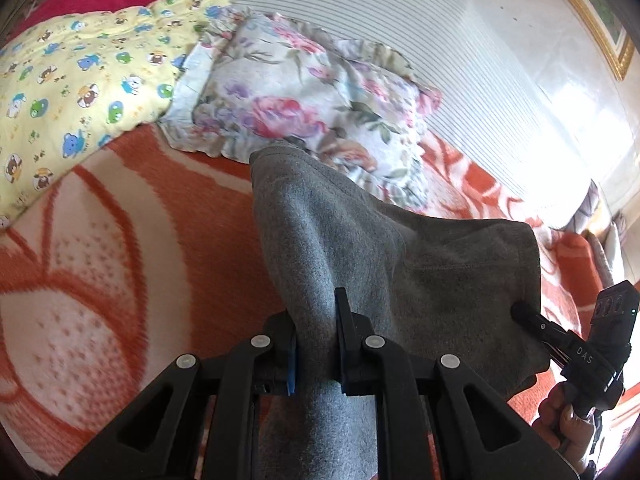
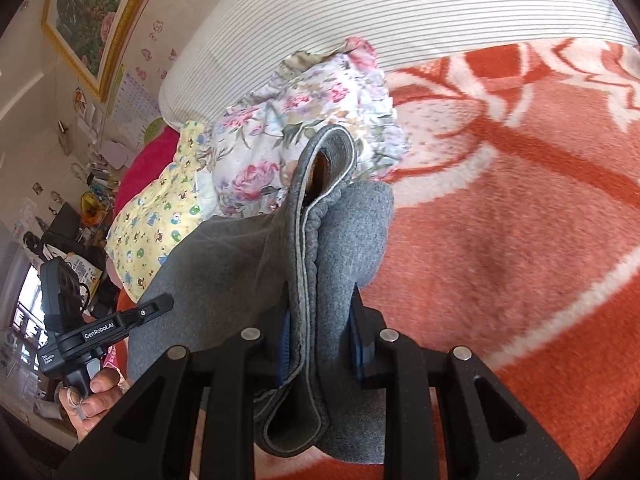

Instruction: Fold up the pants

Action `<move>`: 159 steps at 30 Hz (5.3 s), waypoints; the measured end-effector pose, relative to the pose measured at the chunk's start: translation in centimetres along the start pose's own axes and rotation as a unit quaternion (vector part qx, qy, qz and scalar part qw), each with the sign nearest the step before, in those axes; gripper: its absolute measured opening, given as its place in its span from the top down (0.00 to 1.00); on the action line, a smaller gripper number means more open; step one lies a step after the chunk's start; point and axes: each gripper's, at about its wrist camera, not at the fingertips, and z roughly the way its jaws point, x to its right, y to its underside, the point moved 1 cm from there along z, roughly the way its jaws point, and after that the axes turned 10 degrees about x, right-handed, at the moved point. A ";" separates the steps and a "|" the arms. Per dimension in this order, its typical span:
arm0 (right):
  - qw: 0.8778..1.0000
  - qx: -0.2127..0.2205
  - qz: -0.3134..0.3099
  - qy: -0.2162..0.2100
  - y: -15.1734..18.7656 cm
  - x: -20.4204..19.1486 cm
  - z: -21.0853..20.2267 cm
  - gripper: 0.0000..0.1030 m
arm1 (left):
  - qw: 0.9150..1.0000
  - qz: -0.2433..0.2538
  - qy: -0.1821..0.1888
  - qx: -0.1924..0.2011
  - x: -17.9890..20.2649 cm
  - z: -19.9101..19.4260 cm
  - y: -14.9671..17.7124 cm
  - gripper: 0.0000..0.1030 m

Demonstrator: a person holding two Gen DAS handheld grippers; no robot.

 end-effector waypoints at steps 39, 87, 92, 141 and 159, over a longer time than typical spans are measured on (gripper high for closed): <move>0.987 -0.092 -0.072 0.107 1.0 2.5 11.1 0.37 | 0.997 -0.005 -0.064 -0.050 -8.9 5.9 2.3 0.65; 0.962 -0.096 -0.245 -0.076 3.9 -6.0 2.3 0.16 | 0.976 0.154 -0.153 0.003 -1.0 -3.6 6.2 0.27; 0.961 -0.098 -0.247 -0.078 4.1 -6.2 2.3 0.16 | 0.974 0.160 -0.161 0.004 -0.8 -3.7 6.3 0.25; 0.958 -0.114 -0.256 -0.061 4.5 -5.9 3.3 0.15 | 0.974 0.150 -0.169 0.015 -1.8 -2.5 6.6 0.25; 0.959 -0.120 -0.250 -0.057 4.5 -5.6 3.6 0.15 | 0.976 0.144 -0.165 0.003 -2.3 -1.5 6.5 0.25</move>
